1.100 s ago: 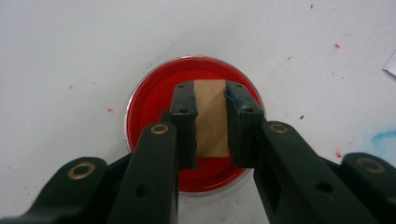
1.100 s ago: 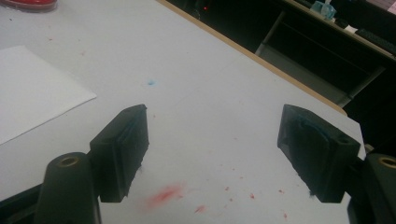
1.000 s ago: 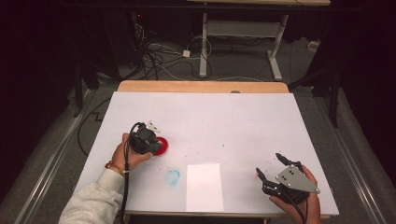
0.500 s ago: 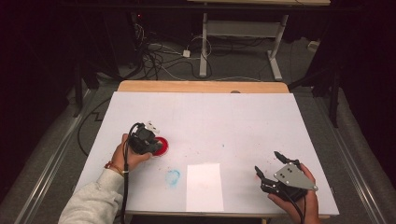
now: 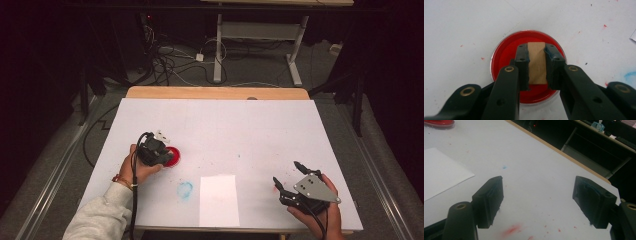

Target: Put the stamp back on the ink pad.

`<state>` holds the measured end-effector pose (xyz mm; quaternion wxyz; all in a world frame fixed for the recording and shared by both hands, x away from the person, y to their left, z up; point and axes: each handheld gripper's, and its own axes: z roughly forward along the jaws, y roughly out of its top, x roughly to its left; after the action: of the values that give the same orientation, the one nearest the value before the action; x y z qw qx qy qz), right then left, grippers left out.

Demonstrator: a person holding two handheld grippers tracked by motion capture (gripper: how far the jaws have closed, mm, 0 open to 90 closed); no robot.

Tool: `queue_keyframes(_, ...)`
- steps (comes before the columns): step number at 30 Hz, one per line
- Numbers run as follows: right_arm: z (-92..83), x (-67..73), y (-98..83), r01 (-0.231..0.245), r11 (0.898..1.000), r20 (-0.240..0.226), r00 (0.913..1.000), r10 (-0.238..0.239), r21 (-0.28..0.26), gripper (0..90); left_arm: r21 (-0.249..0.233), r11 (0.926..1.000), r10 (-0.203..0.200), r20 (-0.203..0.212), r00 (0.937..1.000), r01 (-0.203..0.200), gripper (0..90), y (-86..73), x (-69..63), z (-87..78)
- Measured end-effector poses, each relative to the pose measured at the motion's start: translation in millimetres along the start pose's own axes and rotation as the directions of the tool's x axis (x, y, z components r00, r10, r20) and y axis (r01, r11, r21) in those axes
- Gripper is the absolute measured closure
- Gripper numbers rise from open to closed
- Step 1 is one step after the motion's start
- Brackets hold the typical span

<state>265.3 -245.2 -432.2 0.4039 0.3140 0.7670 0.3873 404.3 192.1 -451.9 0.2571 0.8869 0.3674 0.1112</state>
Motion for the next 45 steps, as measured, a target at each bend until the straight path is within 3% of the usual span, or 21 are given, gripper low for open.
queue_keyframes(5, 2.1, 0.2, 0.5, -0.001, 1.0, -0.006, 1.0, 0.001, 0.004, 25.0, -0.069, 0.9976, -0.003, -0.01, 0.9999, 0.002, 73.5, -2.0, 0.5, -15.2)
queue_keyframes(11, 0.3, 0.9, -1.0, -0.002, 1.0, -0.011, 0.9999, 0.002, 0.001, 25.0, -0.116, 0.9932, -0.004, -0.021, 0.9998, 0.001, 73.5, -1.6, -0.9, -33.4)
queue_keyframes(19, -6.7, -0.2, -2.5, -0.004, 1.0, 0.001, 1.0, 0.004, -0.002, 25.1, -0.184, 0.9828, 0.01, -0.032, 0.9994, -0.016, 73.5, 1.1, -4.8, -54.6)
queue_keyframes(31, -8.3, 0.0, -3.1, 0.002, 1.0, 0.001, 1.0, -0.002, 0.0, 25.1, -0.232, 0.9705, 0.063, -0.023, 0.9978, -0.067, 73.5, 7.9, -22.0, -71.9)
queue_keyframes(45, -10.0, 0.3, -2.4, 0.002, 1.0, 0.002, 1.0, -0.002, -0.004, 25.2, -0.234, 0.9608, 0.151, -0.008, 0.9886, -0.148, 73.5, 15.2, -46.6, -76.4)
